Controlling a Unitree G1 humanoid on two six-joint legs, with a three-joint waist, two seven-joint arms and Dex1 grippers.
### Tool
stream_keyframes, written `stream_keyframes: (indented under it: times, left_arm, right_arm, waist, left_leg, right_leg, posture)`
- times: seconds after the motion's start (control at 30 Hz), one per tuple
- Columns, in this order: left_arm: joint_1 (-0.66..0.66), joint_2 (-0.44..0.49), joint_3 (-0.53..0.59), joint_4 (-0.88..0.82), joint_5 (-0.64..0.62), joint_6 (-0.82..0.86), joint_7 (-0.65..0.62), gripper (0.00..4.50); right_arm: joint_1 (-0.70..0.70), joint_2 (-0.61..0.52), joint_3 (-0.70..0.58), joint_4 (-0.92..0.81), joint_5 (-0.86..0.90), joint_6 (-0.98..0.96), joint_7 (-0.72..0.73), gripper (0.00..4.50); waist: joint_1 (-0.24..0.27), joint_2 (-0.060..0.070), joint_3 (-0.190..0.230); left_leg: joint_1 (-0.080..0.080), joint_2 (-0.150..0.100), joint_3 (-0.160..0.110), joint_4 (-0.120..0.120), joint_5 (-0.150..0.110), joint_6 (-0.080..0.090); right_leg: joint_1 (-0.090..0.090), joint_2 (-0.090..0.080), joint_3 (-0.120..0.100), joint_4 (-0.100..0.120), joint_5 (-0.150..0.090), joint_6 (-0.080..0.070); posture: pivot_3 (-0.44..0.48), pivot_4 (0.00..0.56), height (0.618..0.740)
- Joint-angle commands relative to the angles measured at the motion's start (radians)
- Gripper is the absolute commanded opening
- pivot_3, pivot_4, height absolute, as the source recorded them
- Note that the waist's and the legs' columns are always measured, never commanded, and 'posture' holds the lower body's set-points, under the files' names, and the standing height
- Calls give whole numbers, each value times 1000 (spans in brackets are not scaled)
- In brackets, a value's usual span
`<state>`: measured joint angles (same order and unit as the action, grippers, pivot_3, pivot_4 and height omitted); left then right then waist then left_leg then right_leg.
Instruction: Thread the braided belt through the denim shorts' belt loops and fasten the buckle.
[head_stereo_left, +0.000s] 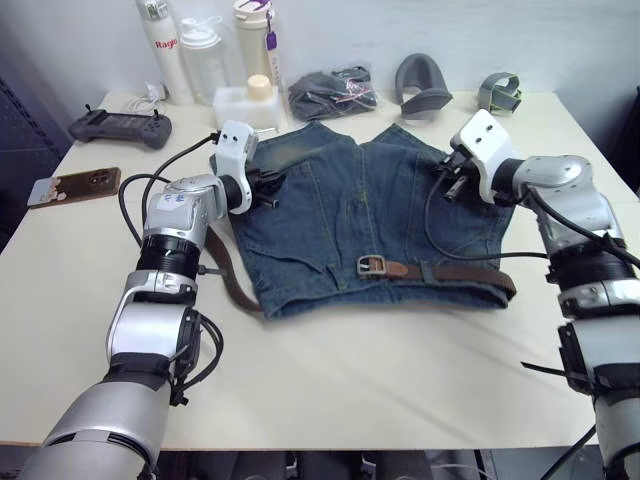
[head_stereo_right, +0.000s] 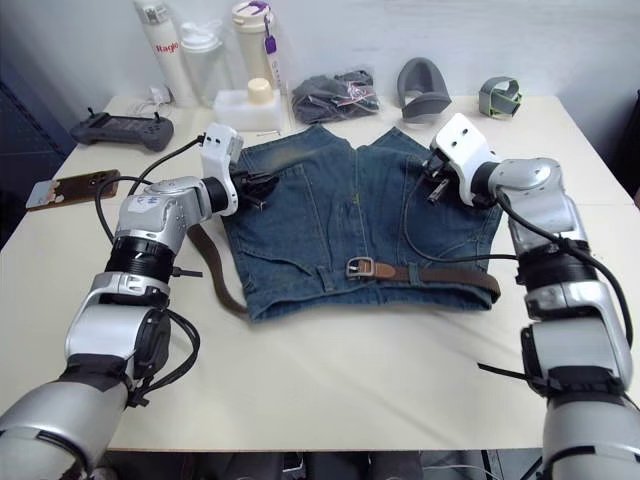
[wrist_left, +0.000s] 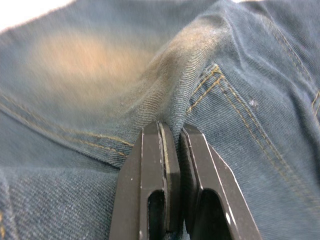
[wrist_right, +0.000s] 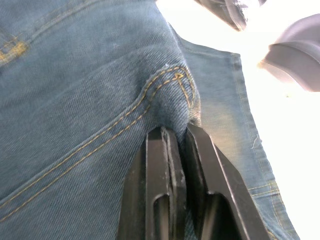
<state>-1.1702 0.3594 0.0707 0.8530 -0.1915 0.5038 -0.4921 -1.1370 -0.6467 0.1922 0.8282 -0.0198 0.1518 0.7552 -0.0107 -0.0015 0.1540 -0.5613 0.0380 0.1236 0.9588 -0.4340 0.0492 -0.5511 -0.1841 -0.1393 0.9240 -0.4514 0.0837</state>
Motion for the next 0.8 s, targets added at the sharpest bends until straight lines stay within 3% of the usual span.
stream_keyframes:
  times: [0.03, 0.27, 0.33, 0.4, 0.6, 0.67, 0.73, 0.8]
  left_arm:
    - [-58, -17, 31, 125, 17, -113, 46, 19]
    - [-88, -55, 58, 302, 28, -210, 107, 19]
    - [-85, -44, 66, 313, 26, -217, 111, 0]
    - [-87, -36, 69, 310, 23, -210, 90, 893]
    - [-58, 35, 101, 138, -21, -50, 44, 3467]
    - [-14, 61, 125, 8, -53, 65, 54, 4327]
    - [39, 82, 148, -136, -79, 179, 79, 4455]
    - [132, 120, 215, -386, -95, 368, 183, 4455]
  right_arm:
    - [-98, 26, -7, 218, -70, -153, -87, 0]
    - [-135, 102, -42, 424, -97, -217, -159, 0]
    - [-141, 106, -74, 432, -71, -214, -149, 877]
    - [-146, 105, -97, 433, -63, -213, -135, 1463]
    - [-149, 64, -162, 337, -8, -165, 59, 4431]
    - [-127, 47, -169, 256, 18, -120, 158, 4500]
    - [-87, 29, -168, 142, 51, -54, 262, 4500]
    - [17, -29, -157, -204, 210, 225, 489, 4500]
  waist:
    - [-6, 0, 0]
    - [-18, 0, 0]
    - [-18, 0, 0]
    - [-20, 0, 0]
    - [-24, 1, 0]
    - [-27, 1, 1]
    - [-28, 1, 1]
    - [-27, 1, 1]
  left_leg:
    - [0, -1, 0, -1, 0, 0]
    - [-1, -3, -1, -1, 1, 1]
    - [-1, -3, -1, -1, 1, 1]
    - [-1, -3, -1, -1, 2, 1]
    - [-1, -3, -1, -2, 2, 0]
    - [0, -3, -1, -4, 2, -1]
    - [1, -3, -1, -8, 3, -1]
    - [2, -4, -2, -13, 5, -2]
  right_leg:
    - [0, 0, 0, 0, 0, 0]
    - [0, -2, 0, 0, 1, 1]
    - [0, -2, 0, 1, 1, 1]
    - [0, -2, 0, 1, 1, 1]
    - [0, -1, 0, 0, 1, 1]
    - [0, -1, 1, -1, 1, 1]
    - [0, 0, 1, -2, 1, 1]
    - [0, 0, 2, -6, 1, 1]
  posture:
    - [0, 150, 648]
    - [0, 150, 648]
    - [0, 150, 648]
    - [0, 150, 648]
    - [0, 150, 648]
    - [0, 150, 648]
    - [0, 150, 648]
    - [0, 150, 648]
